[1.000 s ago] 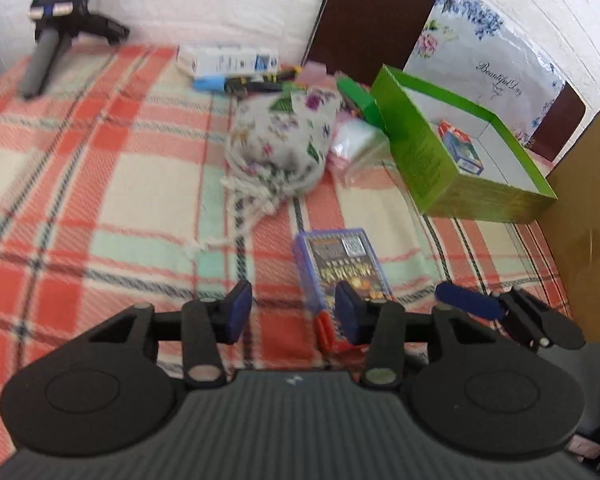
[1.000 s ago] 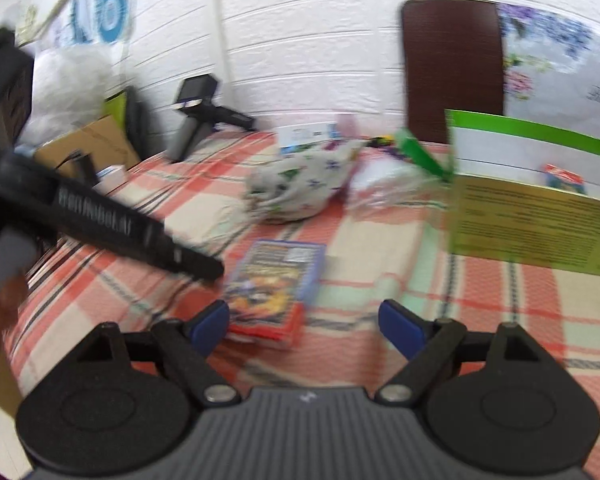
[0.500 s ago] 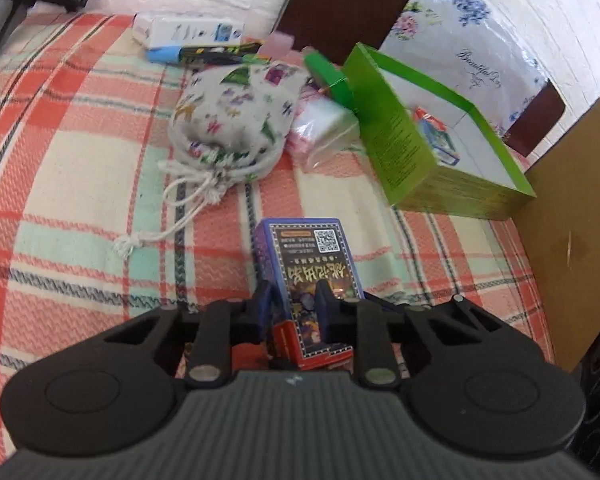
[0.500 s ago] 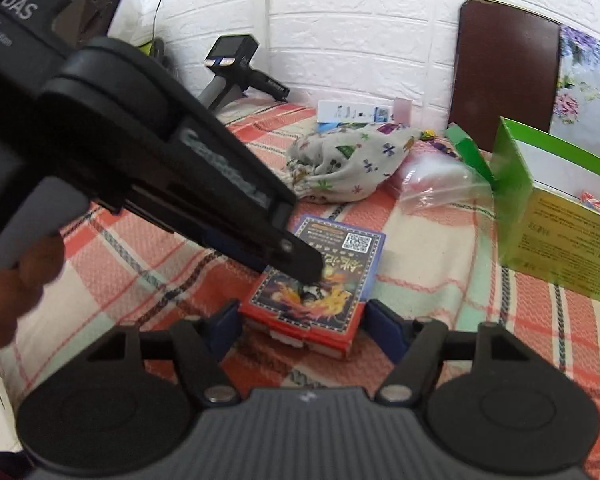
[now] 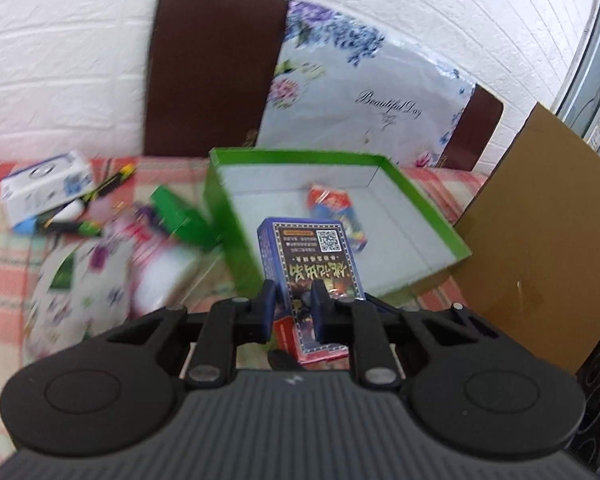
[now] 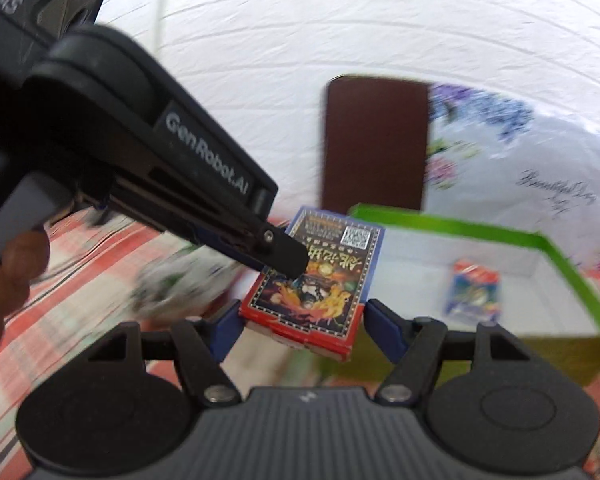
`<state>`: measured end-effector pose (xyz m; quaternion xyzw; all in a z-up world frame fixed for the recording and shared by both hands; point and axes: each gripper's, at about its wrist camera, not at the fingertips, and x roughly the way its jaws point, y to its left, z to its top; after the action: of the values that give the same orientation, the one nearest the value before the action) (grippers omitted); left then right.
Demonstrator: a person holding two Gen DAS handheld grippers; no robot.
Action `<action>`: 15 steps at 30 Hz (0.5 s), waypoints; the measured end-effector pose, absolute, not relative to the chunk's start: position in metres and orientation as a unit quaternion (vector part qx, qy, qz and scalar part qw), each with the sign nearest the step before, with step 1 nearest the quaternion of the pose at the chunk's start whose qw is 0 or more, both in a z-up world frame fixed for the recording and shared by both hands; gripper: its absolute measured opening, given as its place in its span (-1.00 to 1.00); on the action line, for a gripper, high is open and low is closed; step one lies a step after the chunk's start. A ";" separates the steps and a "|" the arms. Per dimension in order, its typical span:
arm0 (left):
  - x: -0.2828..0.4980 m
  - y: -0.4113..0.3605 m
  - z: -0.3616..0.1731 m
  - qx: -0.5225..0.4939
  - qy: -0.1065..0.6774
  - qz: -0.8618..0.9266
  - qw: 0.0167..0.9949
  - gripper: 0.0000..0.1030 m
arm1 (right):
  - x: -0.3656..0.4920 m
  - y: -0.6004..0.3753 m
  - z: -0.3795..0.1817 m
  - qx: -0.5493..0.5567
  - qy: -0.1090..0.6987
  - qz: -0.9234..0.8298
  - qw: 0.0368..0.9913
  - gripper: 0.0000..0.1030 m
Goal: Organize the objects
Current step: 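Grasp the colourful card box with the left gripper and place it in the green box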
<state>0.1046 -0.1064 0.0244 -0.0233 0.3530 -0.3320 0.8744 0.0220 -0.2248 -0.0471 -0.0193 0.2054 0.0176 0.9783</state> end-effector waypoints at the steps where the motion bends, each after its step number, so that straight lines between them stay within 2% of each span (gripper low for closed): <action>1: 0.110 -0.115 0.024 -0.022 0.352 -0.334 0.874 -0.60 | 0.028 -0.232 -0.047 -0.020 0.201 0.009 0.979 0.32; 5: 0.132 -0.144 0.013 -0.021 0.347 -0.337 0.875 -0.57 | 0.056 -0.256 -0.055 -0.022 0.192 -0.022 0.981 0.32; 6: 0.136 -0.150 0.008 -0.015 0.343 -0.326 0.881 -0.53 | 0.064 -0.258 -0.062 -0.033 0.196 -0.034 0.979 0.38; 7: 0.141 -0.154 0.001 -0.001 0.345 -0.306 0.887 -0.53 | 0.072 -0.259 -0.068 -0.044 0.207 -0.052 0.976 0.62; 10: 0.142 -0.142 -0.007 -0.021 0.367 -0.300 0.881 -0.54 | 0.061 -0.262 -0.069 -0.014 0.208 -0.052 0.977 0.48; 15: 0.106 -0.105 -0.001 -0.015 0.328 -0.316 0.890 -0.54 | 0.018 -0.249 -0.069 -0.011 0.180 -0.053 0.982 0.54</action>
<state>0.1058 -0.1051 -0.0012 -0.0148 0.3276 -0.3156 0.8904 0.0183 -0.2494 -0.0688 -0.0106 0.1802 -0.0528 0.9822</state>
